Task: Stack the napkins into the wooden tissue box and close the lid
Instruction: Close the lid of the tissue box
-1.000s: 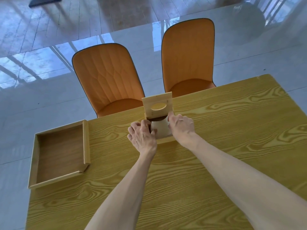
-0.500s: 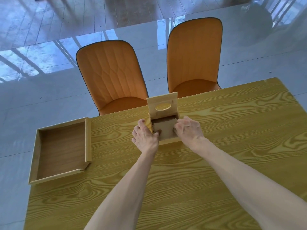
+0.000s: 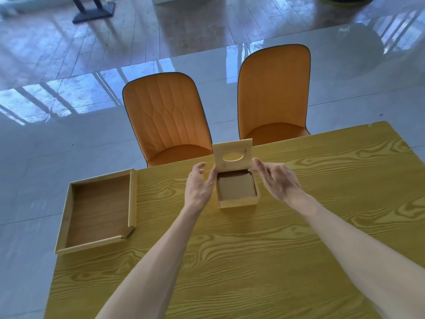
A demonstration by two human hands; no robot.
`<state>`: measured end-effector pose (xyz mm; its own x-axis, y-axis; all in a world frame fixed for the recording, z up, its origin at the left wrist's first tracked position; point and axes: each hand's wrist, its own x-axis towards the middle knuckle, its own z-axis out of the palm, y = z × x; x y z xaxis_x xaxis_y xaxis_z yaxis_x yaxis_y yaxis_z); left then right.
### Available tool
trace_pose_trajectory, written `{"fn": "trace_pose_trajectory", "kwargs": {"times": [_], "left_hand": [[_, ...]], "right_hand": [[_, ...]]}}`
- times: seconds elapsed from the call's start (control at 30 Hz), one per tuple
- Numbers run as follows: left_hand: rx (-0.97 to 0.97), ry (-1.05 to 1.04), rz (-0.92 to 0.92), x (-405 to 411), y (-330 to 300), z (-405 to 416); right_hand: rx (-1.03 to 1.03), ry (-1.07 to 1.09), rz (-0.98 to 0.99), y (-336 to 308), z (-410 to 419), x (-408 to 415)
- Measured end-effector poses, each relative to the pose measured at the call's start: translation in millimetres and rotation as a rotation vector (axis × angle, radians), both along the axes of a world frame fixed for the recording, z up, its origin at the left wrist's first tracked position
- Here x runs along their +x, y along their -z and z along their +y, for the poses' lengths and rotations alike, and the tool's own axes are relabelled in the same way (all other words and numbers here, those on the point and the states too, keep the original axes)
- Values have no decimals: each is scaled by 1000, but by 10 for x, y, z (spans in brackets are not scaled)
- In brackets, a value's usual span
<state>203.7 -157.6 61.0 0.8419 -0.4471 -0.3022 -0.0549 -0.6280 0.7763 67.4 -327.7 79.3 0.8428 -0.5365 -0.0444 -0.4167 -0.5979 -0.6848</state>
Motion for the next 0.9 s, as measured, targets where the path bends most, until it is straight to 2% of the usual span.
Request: {"fn": "trace_pose_trajectory", "kwargs": {"times": [0.1, 0.23, 0.3, 0.43, 0.5, 0.6, 0.73, 0.9], "left_hand": [[-73, 0, -56, 140, -235, -30], [-97, 65, -249, 246, -517, -140], [-53, 148, -312, 255, -625, -220], [68, 381, -273, 209, -663, -317], [122, 459, -314, 147, -622, -300], [165, 496, -455, 104, -568, -228], [121, 502, -577, 78, -520, -127], [94, 425, -653, -4, -506, -49]], "right_hand": [[-23, 56, -135, -168, -97, 55], [-378, 85, -220, -328, -220, 215], [-479, 31, -204, -410, -203, 300], [-429, -128, 35, -434, -135, 384], [-436, -161, 98, -398, -87, 344], [-454, -198, 83, -339, -26, 237], [-507, -167, 2, -317, 3, 172], [-578, -184, -8, -314, 65, 159]]}}
